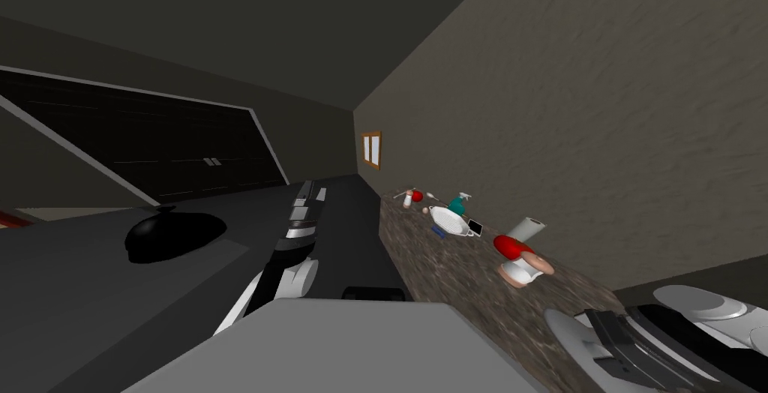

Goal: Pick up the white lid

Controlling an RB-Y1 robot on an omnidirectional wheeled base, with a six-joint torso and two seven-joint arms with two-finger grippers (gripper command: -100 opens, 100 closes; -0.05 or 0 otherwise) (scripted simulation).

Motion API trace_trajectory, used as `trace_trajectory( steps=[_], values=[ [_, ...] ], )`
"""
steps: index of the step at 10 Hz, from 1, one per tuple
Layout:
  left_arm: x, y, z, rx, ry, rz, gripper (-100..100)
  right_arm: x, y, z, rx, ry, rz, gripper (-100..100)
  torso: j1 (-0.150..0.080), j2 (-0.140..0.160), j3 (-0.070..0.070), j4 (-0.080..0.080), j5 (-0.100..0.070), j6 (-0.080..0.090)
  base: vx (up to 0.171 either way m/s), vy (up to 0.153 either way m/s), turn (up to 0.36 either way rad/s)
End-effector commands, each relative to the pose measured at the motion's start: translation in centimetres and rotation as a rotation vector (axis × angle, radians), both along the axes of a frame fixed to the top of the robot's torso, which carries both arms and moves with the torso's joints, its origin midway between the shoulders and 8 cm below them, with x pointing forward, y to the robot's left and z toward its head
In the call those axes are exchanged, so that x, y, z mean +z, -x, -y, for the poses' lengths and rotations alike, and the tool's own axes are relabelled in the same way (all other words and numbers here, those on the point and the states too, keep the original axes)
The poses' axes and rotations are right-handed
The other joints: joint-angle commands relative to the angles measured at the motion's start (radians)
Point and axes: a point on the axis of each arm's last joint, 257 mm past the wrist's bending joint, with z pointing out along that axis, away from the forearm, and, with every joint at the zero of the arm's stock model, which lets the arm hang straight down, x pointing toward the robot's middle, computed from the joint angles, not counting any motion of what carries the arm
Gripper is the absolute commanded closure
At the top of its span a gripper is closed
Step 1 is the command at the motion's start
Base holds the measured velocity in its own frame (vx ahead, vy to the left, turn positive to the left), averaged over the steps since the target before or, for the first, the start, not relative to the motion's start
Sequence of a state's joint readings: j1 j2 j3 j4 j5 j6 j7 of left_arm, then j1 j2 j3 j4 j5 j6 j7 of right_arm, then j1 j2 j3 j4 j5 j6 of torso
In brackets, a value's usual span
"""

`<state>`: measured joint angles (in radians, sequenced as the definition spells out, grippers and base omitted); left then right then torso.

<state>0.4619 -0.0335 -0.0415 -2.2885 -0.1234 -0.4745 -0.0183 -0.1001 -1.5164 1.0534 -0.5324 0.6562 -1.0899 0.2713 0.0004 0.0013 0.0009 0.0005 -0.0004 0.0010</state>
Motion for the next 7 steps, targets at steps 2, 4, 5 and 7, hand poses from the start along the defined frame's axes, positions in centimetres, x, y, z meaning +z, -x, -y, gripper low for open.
trace_trajectory(
  steps=[2,4,5,7],
  values=[
    [0.0,0.0,0.0,0.000,0.000,0.000,0,-0.2,2.1,0.3,-0.024,0.003,-0.024,-100,0.000,0.000,0.000,0.000,0.000,0.001,-0.021,0.000,0.041],
    [0.0,0.0,0.0,0.000,0.000,0.000,0,-0.1,3.7,0.7,-0.054,0.009,-0.024,-100,0.000,0.000,0.000,0.000,0.000,0.000,-0.027,0.008,0.155],
    [0.0,0.0,0.0,0.000,0.000,0.000,0,0.2,3.3,1.2,-0.072,0.017,0.009,-100,0.000,0.000,0.000,0.000,0.000,0.001,-0.039,0.001,0.203],
    [0.0,0.0,0.0,0.000,0.000,0.000,0,0.0,5.3,1.2,-0.084,0.018,-0.024,-100,0.000,0.000,0.000,0.000,0.000,0.001,-0.024,0.000,0.053]
  ],
)
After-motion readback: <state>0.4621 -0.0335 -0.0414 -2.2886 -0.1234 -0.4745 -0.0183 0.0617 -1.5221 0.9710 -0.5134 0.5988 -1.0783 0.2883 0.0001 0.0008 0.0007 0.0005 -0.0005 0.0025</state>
